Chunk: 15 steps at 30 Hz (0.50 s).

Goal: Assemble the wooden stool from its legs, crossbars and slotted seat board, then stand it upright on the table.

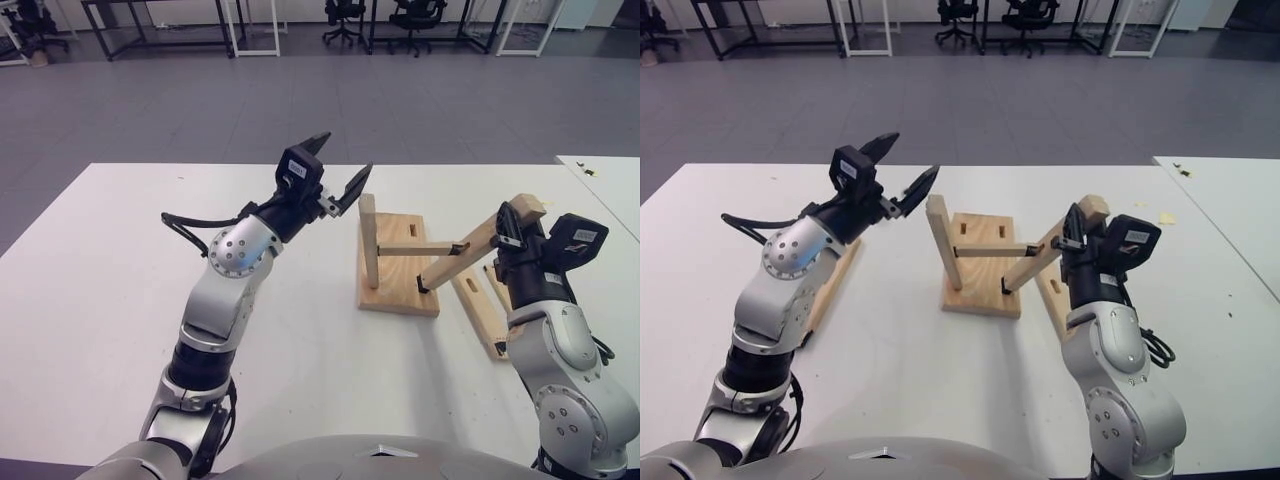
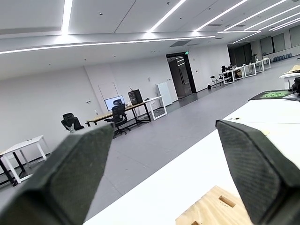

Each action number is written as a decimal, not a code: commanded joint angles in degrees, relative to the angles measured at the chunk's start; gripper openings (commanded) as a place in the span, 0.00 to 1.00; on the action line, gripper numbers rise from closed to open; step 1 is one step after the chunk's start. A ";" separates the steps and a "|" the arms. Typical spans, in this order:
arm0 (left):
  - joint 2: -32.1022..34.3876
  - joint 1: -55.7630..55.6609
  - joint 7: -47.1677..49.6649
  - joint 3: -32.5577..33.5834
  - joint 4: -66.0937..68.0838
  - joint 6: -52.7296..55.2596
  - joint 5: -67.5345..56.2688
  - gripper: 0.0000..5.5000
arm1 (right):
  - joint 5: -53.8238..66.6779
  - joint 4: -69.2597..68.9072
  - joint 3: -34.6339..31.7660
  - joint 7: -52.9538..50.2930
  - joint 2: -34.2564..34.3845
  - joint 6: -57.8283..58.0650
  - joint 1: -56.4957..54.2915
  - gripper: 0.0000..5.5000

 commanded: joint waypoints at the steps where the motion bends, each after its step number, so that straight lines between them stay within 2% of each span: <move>1: -0.13 -3.73 -0.95 0.04 2.41 -0.03 0.30 0.72 | -4.08 8.36 1.48 4.89 -2.55 2.28 6.57 0.18; 8: -0.92 -1.72 -0.72 -4.06 6.48 -2.60 3.70 0.72 | -12.40 10.37 5.38 10.58 -8.60 1.29 5.43 0.19; 9: -1.25 -1.49 -0.53 -4.66 6.66 -2.92 4.14 0.72 | -12.59 10.30 5.95 11.09 -9.15 2.19 5.37 0.30; 10: -1.57 -1.14 -0.24 -5.13 6.74 -3.18 4.50 0.72 | -12.09 10.24 6.29 11.83 -9.16 3.12 5.02 0.34; 15: -2.77 -0.29 0.88 -6.18 8.34 -4.69 5.94 0.72 | -9.32 9.58 8.20 16.97 -9.56 8.40 1.49 0.49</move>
